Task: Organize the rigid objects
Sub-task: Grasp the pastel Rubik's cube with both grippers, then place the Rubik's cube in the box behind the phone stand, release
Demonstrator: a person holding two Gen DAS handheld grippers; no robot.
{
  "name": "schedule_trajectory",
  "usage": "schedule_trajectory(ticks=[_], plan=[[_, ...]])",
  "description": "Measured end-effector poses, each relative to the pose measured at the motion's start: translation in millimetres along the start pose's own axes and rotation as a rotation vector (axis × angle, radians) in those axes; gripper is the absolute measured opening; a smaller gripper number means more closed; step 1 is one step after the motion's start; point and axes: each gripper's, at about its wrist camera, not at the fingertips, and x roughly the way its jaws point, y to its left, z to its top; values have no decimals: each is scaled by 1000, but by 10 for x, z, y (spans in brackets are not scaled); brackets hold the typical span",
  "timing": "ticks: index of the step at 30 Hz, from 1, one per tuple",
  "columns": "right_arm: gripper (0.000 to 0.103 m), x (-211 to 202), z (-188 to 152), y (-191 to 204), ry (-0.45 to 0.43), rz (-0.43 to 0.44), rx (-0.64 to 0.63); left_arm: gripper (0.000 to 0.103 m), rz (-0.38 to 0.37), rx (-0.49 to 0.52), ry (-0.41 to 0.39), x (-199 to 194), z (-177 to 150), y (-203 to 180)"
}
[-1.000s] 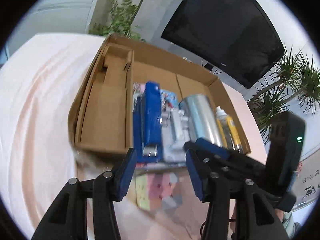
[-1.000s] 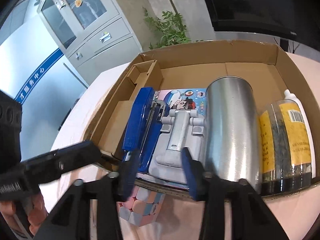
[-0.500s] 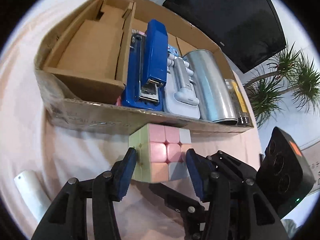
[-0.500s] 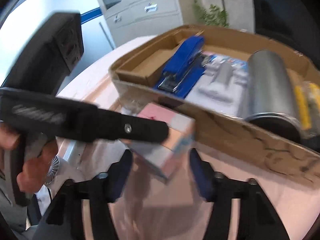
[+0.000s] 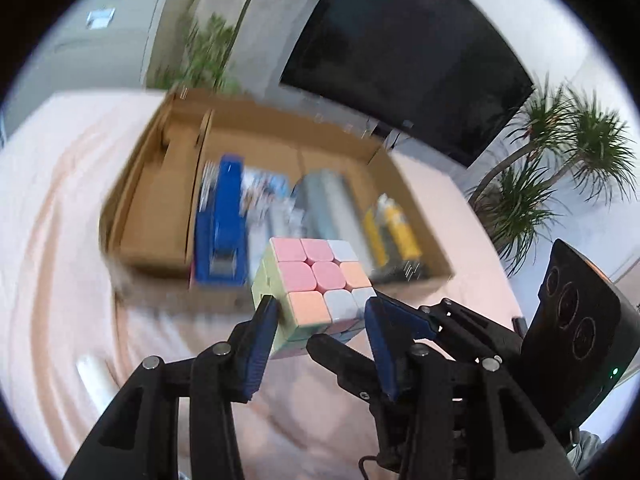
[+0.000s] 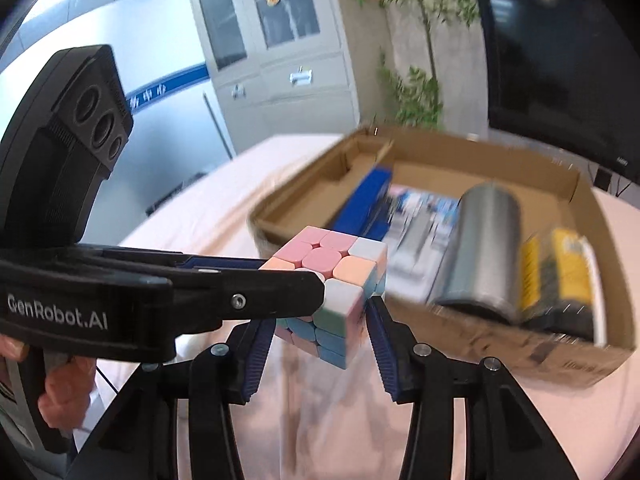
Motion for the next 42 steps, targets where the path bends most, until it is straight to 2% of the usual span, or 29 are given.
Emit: schedule_trajectory(ticks=[2, 6, 8, 11, 14, 18, 25, 30, 32, 33, 34, 36, 37, 38, 40, 41, 42], plan=[[45, -62, 286, -82, -50, -6, -12, 43, -2, 33, -41, -9, 290, -87], [45, 17, 812, -322, -89, -7, -21, 43, 25, 96, -71, 183, 865, -137], [46, 205, 1065, -507, -81, 0, -21, 43, 34, 109, -52, 379, 1108, -75], [46, 598, 1323, -801, -24, 9, -13, 43, 25, 61, 25, 821, 1393, 183], [46, 1015, 1366, -1061, 59, 4, 9, 42, 19, 38, 108, 1183, 1453, 378], [46, 1397, 1237, -1214, 168, -31, 35, 42, -5, 0, 207, 1539, 1372, 564], [45, 1421, 919, -1132, 225, -47, 51, 43, 45, 76, 272, 1541, 1176, 451], [47, 1386, 855, -1060, 243, -50, 80, 43, 15, 41, 288, 1426, 1097, 455], [52, 1261, 842, -991, 230, -81, 68, 43, 21, 51, 248, 1268, 1091, 431], [65, 1155, 843, -951, 210, -103, 60, 43, 46, 67, 193, 1105, 1064, 398], [84, 1005, 830, -909, 178, -123, 53, 44, 105, 95, 99, 858, 1014, 342], [102, 579, 733, -803, 84, -168, 59, 58, 178, 162, -62, 356, 845, 214], [103, 421, 667, -737, 51, -185, 59, 77, 204, 185, -145, 25, 708, 157], [103, 293, 598, -667, 35, -193, 55, 90, 218, 189, -190, -178, 624, 130], [103, 51, 429, -492, 10, -198, 44, 91, 252, 185, -270, -688, 394, 130], [103, -64, 310, -365, -7, -193, 42, 91, 277, 178, -267, -832, 326, 159], [103, -146, 178, -216, -8, -173, 36, 91, 334, 156, -247, -1009, 200, 224]])
